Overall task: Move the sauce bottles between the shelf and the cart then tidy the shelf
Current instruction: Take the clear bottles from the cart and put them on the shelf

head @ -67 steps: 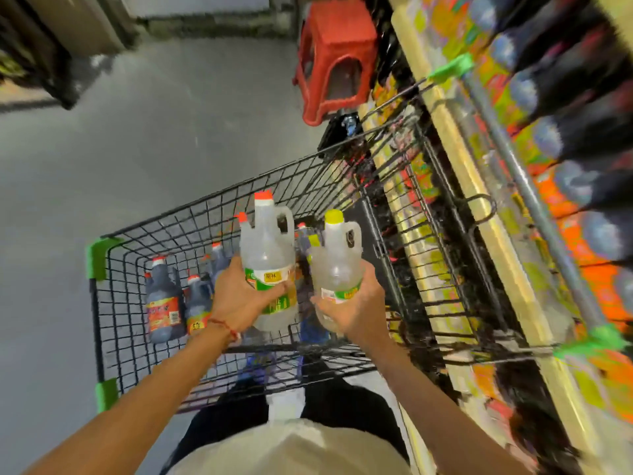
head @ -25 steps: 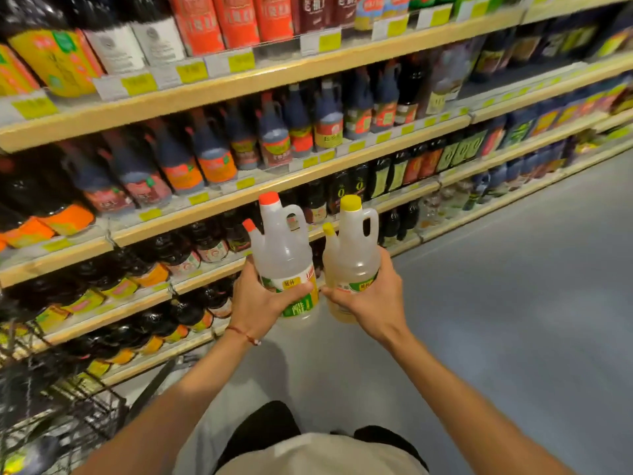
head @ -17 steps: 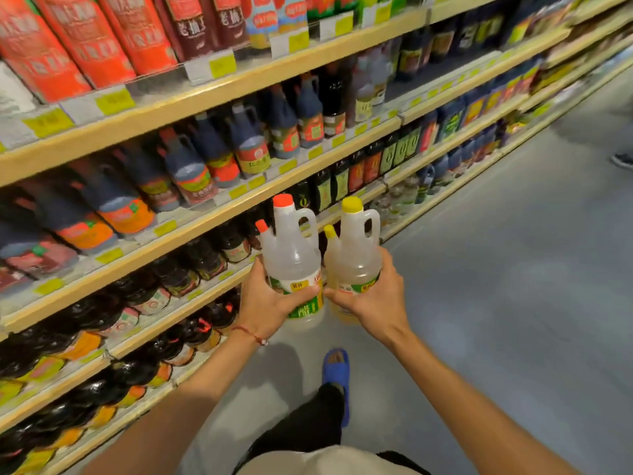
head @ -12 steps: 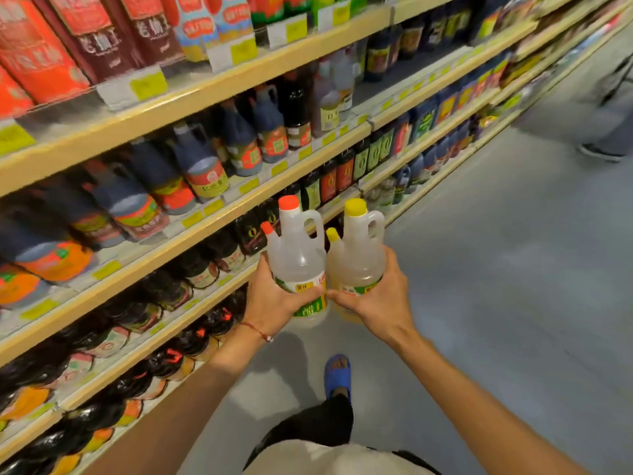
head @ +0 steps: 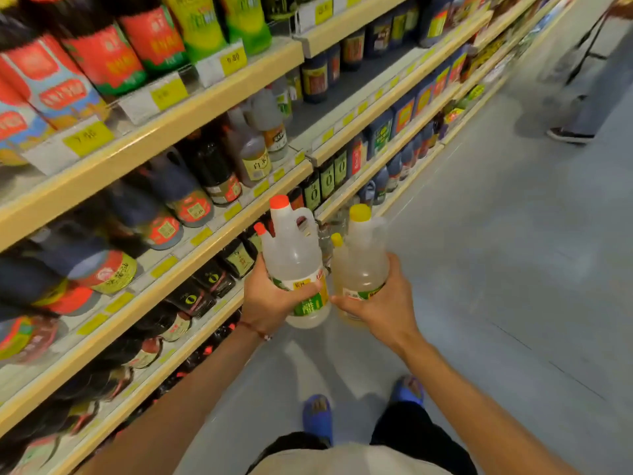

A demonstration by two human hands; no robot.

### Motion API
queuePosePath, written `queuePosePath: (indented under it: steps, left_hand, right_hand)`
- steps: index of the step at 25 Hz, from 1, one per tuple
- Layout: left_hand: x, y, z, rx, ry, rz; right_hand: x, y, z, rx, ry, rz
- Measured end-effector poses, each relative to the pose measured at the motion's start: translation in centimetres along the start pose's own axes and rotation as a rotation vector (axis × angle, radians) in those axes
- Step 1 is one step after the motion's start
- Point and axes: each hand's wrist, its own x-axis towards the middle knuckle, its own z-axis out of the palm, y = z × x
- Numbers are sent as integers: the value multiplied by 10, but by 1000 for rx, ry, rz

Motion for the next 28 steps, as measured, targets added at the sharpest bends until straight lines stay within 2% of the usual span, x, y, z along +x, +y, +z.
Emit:
queuePosePath:
  steps: [8, 13, 19, 28]
  left_hand:
    - [78, 53, 119, 56, 179, -11]
    - [111, 69, 164, 38, 286, -46]
    - [170, 66, 179, 26, 342, -50]
    - [251, 55, 163, -104, 407, -85]
  right_hand:
    - [147, 21, -102, -52, -170, -54]
    - [220, 23, -141, -84, -272, -58]
    - [295, 26, -125, -98, -331, -81]
    - [381, 12, -86, -110, -400, -108]
